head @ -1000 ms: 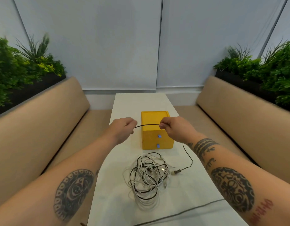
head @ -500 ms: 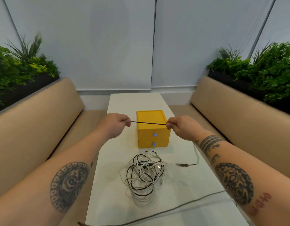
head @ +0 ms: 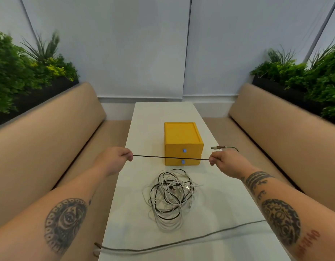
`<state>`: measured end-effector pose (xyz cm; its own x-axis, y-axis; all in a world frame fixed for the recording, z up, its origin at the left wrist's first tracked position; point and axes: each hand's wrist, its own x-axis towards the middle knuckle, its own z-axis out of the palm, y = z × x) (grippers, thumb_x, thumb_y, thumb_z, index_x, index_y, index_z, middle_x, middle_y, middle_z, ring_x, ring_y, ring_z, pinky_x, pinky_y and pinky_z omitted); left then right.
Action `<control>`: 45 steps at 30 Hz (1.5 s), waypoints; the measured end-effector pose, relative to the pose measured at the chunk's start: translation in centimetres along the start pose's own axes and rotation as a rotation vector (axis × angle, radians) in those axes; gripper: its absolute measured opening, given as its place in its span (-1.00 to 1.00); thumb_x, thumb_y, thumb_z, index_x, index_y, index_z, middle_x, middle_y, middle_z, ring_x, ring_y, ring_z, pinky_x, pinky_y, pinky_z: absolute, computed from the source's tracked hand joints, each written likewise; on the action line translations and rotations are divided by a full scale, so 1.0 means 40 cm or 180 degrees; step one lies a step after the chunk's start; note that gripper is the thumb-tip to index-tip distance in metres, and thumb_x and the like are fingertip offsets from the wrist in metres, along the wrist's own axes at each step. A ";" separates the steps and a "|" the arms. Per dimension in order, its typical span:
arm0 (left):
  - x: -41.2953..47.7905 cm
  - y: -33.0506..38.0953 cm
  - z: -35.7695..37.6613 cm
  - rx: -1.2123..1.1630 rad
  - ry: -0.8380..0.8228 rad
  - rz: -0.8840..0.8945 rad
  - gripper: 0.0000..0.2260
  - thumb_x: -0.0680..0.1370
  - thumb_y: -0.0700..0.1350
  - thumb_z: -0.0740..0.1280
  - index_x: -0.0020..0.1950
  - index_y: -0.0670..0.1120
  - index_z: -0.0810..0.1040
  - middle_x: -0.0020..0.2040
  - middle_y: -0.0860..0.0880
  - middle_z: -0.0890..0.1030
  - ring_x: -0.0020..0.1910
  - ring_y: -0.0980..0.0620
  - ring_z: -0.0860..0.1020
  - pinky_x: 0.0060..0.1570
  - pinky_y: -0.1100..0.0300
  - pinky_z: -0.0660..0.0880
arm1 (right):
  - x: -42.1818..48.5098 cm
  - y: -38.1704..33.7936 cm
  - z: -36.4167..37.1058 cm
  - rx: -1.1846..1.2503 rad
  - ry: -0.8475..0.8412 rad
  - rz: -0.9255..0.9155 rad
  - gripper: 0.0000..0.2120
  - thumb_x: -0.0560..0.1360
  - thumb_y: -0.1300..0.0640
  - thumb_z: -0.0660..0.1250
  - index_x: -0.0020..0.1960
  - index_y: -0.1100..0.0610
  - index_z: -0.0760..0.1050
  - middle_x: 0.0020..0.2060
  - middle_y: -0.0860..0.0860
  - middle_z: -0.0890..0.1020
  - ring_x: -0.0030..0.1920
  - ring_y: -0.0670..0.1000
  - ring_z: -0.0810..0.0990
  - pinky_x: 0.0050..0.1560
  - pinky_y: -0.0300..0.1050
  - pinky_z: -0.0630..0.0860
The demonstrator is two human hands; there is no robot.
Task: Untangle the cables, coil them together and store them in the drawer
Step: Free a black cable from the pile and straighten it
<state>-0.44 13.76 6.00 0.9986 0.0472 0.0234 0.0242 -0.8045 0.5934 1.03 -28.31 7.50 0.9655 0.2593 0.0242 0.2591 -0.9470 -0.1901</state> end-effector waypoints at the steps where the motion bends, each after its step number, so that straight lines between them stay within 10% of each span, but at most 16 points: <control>1: 0.000 -0.016 0.008 0.0006 -0.0031 -0.0048 -0.82 0.52 0.07 0.24 -0.18 0.24 0.61 -0.15 0.09 0.67 -0.03 -0.05 0.62 0.07 -0.06 0.57 | 0.002 0.004 0.010 0.0009 -0.0031 0.0000 -0.70 0.65 -0.03 0.13 -0.24 -0.21 0.44 -0.33 -0.23 0.48 -0.21 -0.09 0.50 -0.24 -0.14 0.36; 26: -0.281 -0.160 0.264 0.0202 -0.0531 -0.0733 -0.80 0.63 0.04 0.27 -0.09 0.20 0.66 0.01 0.26 0.63 0.09 0.16 0.52 0.03 0.23 0.36 | -0.211 0.296 0.277 0.0251 -0.1079 0.0543 -0.76 0.62 -0.01 0.13 -0.16 -0.15 0.49 -0.25 -0.13 0.56 -0.17 -0.04 0.54 -0.04 -0.09 0.50; 32: -0.361 -0.204 0.312 0.0248 -0.0362 -0.0661 -0.83 0.60 -0.02 0.29 -0.11 0.26 0.55 -0.28 0.08 0.54 -0.16 0.02 0.52 -0.15 0.13 0.42 | -0.296 0.301 0.359 0.0198 -0.0753 0.0479 -0.86 0.60 -0.10 0.09 -0.05 -0.20 0.42 -0.16 -0.10 0.49 -0.17 -0.01 0.52 -0.03 -0.01 0.48; 39: -0.429 -0.247 0.382 0.0642 -0.0237 -0.0369 -0.71 0.56 -0.07 0.36 -0.25 0.31 0.51 -0.16 0.23 0.59 -0.03 0.17 0.47 0.06 0.01 0.44 | -0.365 0.301 0.431 0.0322 -0.0284 0.0108 -0.89 0.59 0.02 0.30 0.02 -0.08 0.60 -0.02 -0.13 0.50 0.07 0.03 0.40 0.00 -0.09 0.28; 45: -0.480 -0.234 0.406 0.0810 -0.0320 -0.0136 -0.87 0.55 0.19 0.30 0.09 0.33 0.53 0.01 0.28 0.52 0.10 0.16 0.44 0.14 0.07 0.37 | -0.388 0.303 0.441 0.0285 -0.0185 0.0205 -0.76 0.57 -0.09 0.29 0.22 -0.10 0.50 0.11 -0.16 0.45 0.18 0.02 0.42 0.13 -0.06 0.31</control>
<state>-19.08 10.78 -13.09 0.9958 0.0355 -0.0849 0.0646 -0.9265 0.3707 -11.27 -40.47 -12.48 0.9762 0.2114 -0.0474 0.1906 -0.9419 -0.2765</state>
